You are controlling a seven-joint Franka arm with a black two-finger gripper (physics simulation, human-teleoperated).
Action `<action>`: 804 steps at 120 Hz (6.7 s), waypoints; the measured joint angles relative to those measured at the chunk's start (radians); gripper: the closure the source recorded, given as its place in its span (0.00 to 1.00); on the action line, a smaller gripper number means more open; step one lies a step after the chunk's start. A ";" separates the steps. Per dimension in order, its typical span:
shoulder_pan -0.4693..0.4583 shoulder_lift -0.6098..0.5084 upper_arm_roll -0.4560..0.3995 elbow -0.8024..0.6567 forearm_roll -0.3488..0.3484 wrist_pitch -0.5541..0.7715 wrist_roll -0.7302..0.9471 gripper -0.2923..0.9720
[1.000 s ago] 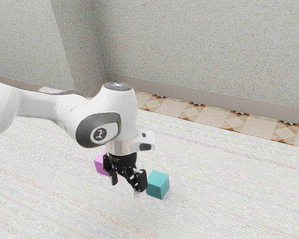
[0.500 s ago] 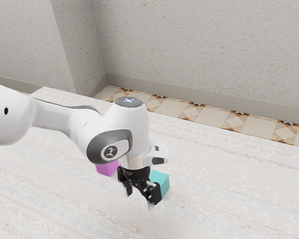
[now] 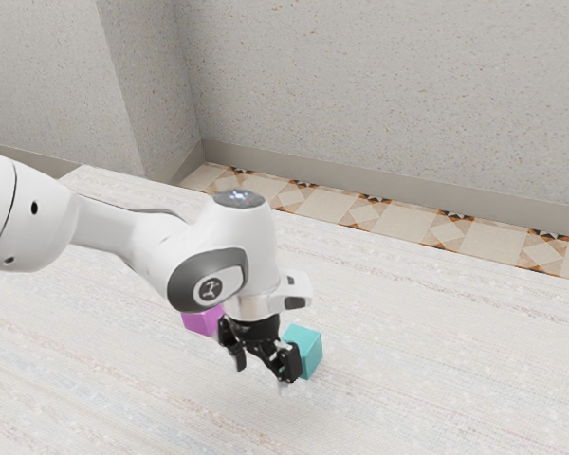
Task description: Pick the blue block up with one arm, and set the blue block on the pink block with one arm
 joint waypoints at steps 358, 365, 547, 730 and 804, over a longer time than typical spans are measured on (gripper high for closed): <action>0.011 0.318 0.061 0.347 0.111 -0.036 -0.029 0.37; 0.011 0.318 0.060 0.346 0.111 -0.041 -0.029 0.38; 0.011 0.319 0.048 0.354 0.113 -0.072 -0.032 0.44; 0.159 0.086 0.110 0.326 0.136 -0.181 0.000 0.45; 0.250 0.110 0.111 0.343 0.138 -0.185 0.060 0.45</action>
